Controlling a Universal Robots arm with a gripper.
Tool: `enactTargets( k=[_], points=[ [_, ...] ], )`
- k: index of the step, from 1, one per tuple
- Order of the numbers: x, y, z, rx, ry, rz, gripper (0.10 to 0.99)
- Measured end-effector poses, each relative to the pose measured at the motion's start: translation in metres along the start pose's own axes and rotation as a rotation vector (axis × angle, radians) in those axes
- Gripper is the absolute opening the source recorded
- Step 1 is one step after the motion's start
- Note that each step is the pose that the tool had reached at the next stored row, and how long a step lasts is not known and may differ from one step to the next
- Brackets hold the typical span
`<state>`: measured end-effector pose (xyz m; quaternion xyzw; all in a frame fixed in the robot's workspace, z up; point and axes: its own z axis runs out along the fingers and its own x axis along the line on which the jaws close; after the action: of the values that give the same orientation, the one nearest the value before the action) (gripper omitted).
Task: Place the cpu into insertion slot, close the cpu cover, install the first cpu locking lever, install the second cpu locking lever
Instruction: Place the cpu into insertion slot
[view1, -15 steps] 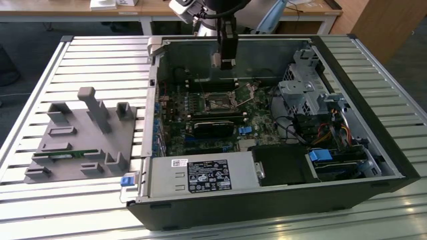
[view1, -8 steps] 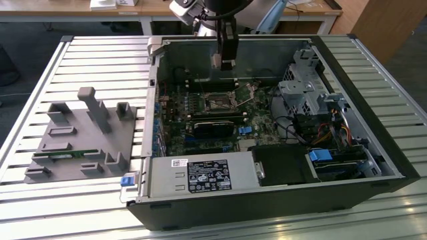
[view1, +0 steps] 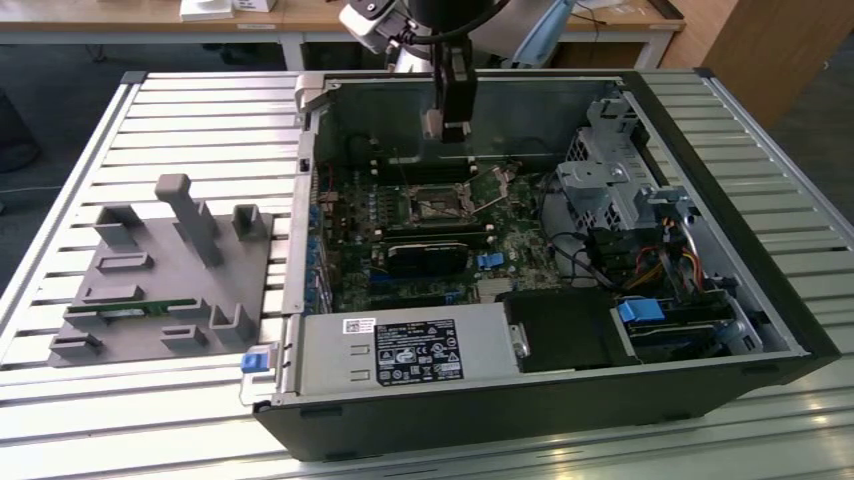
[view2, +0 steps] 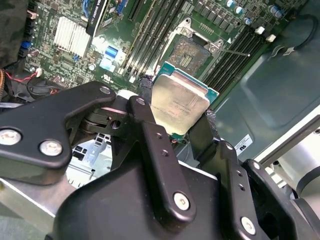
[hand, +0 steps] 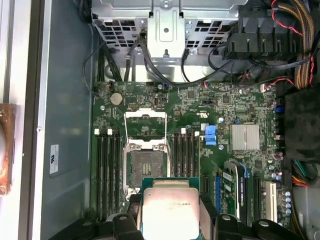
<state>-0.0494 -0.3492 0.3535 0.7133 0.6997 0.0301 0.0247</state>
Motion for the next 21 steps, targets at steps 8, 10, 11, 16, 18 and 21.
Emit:
enactTargets(
  k=[8,10,11,16,18,21],
  points=[
    [0.0,-0.0002,0.0019,0.0,0.001,-0.013,0.541],
    [0.0,-0.0002,0.0023,0.0,0.0011,-0.014,0.541],
    [0.0,-0.0002,0.0026,0.0,0.0012,-0.014,0.541],
    [0.0,-0.0003,0.0038,0.0,0.0012,-0.015,0.541],
    [0.0,-0.0003,0.0043,0.0,0.0012,-0.016,0.541],
    [-0.0001,-0.0004,0.0049,0.0,0.0012,-0.016,0.541]
  ],
)
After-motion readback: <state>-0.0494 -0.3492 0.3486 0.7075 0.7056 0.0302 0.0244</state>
